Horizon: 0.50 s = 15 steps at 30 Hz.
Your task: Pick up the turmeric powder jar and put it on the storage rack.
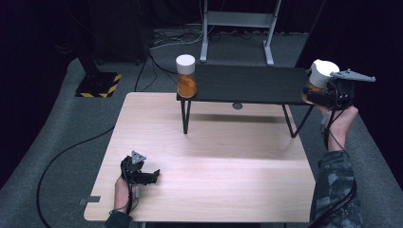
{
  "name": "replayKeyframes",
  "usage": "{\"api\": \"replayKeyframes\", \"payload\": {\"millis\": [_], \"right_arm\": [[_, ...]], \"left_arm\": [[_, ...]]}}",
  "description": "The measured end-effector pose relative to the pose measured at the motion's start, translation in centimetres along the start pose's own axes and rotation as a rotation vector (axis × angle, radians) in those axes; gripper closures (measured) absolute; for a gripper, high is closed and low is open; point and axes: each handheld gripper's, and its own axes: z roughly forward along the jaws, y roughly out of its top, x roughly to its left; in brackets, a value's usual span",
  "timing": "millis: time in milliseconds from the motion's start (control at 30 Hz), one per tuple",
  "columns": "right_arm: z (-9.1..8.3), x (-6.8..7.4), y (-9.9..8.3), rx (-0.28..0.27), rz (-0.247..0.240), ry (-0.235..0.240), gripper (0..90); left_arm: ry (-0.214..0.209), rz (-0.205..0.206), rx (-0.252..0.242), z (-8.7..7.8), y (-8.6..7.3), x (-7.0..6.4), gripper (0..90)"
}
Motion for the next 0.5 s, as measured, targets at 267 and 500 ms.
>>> {"api": "replayKeyframes", "payload": {"millis": [267, 500], "right_arm": [[1.3, 0.2, 0.9, 0.015, 0.003, 0.017, 29.7], [2.8, 0.6, 1.6, 0.033, 0.006, 0.032, 29.7]], "left_arm": [[0.0, 0.0, 0.0, 0.0, 0.0, 0.0, 0.1], [0.0, 0.0, 0.0, 0.0, 0.0, 0.0, 0.1]]}}
